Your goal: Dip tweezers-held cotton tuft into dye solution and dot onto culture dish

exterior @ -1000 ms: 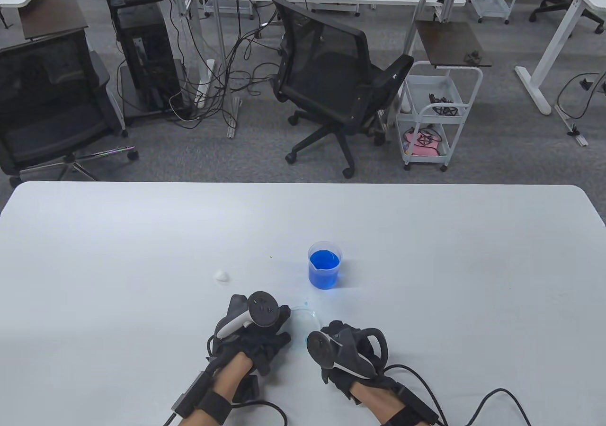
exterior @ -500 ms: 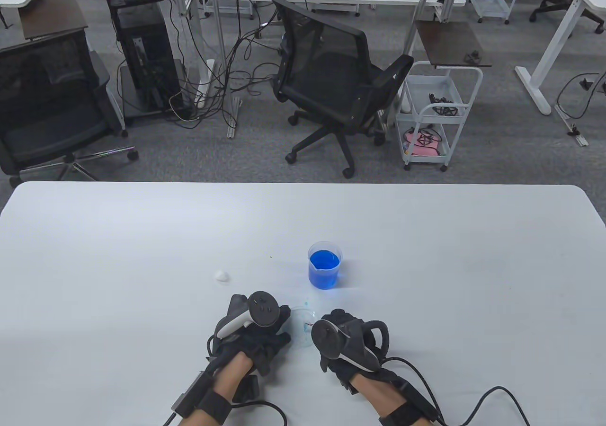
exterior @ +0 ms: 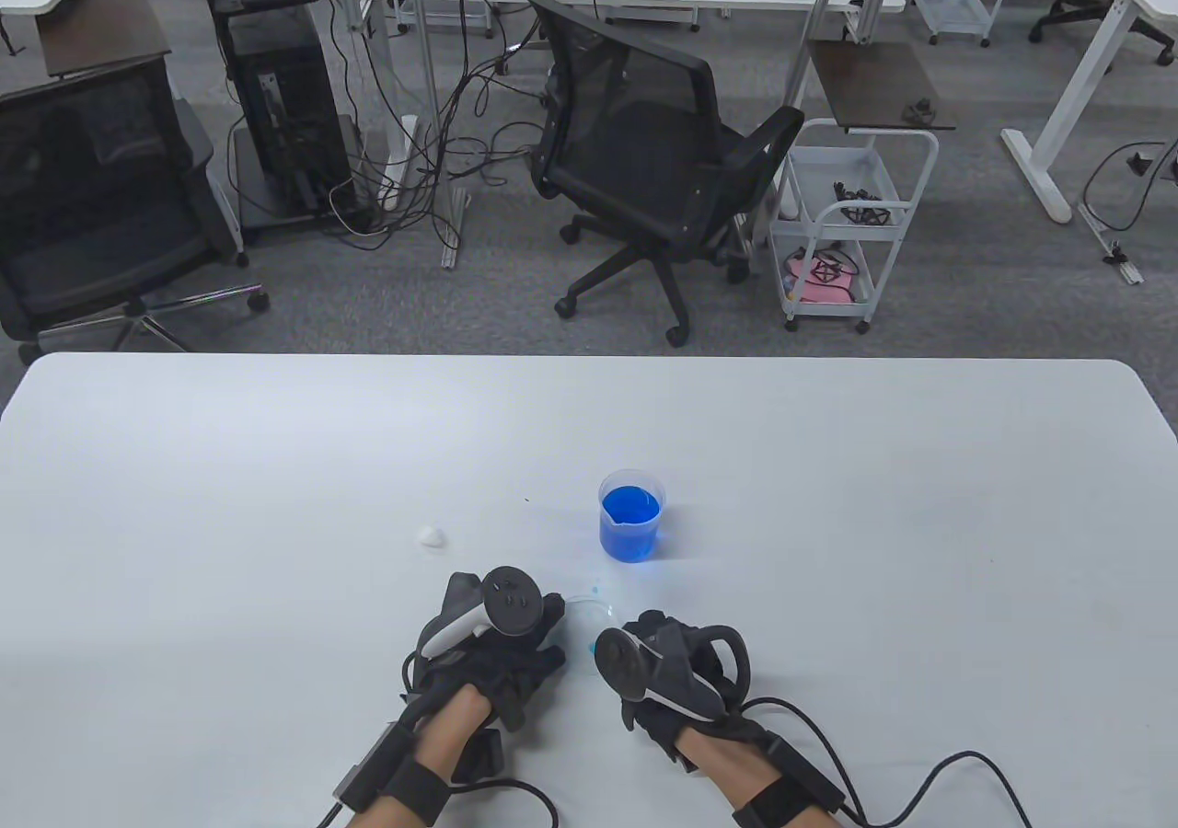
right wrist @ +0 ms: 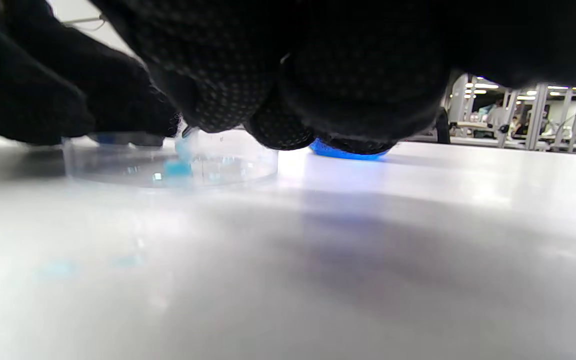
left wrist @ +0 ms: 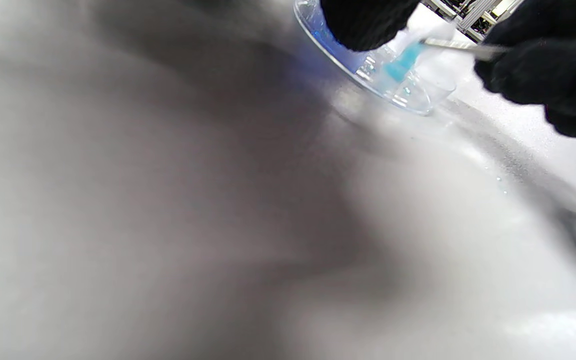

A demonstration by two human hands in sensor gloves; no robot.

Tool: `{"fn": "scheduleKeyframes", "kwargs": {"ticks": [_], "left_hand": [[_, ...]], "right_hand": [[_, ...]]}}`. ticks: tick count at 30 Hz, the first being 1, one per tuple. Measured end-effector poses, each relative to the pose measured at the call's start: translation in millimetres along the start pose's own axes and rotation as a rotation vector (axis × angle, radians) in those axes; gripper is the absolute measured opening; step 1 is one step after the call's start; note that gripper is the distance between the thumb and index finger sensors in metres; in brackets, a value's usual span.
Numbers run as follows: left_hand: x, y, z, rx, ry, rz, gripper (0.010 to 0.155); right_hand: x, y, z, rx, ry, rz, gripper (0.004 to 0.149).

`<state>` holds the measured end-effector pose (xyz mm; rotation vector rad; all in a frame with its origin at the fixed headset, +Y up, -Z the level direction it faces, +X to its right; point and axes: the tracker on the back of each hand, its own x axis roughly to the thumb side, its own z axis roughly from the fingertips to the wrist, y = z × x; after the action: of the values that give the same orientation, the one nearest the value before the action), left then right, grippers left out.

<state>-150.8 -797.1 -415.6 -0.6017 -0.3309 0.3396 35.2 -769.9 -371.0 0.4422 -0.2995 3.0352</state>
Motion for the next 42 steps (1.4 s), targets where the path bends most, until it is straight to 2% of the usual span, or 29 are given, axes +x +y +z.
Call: {"fn": "scheduleKeyframes", "kwargs": {"ticks": [4, 7, 19, 25, 33, 37, 42], "left_hand": [[0, 0, 0, 0.000, 0.000, 0.000, 0.067], [0, 0, 0, 0.000, 0.000, 0.000, 0.067], [0, 0, 0, 0.000, 0.000, 0.000, 0.067], [0, 0, 0, -0.001, -0.002, 0.003, 0.067], [0, 0, 0, -0.002, -0.002, 0.004, 0.067], [0, 0, 0, -0.004, -0.004, 0.005, 0.067], [0, -1, 0, -0.005, -0.004, 0.005, 0.067]], "right_hand": [[1, -21, 4, -0.071, 0.002, -0.051, 0.041], [4, -27, 7, -0.095, -0.007, -0.067, 0.041], [19, 9, 2, 0.028, -0.062, 0.028, 0.041], [17, 5, 2, 0.014, -0.054, 0.014, 0.041], [3, -24, 0, -0.092, 0.002, -0.062, 0.041], [-3, -18, -5, -0.076, 0.025, -0.040, 0.041], [-1, 5, -10, 0.000, 0.012, 0.029, 0.041]]}}
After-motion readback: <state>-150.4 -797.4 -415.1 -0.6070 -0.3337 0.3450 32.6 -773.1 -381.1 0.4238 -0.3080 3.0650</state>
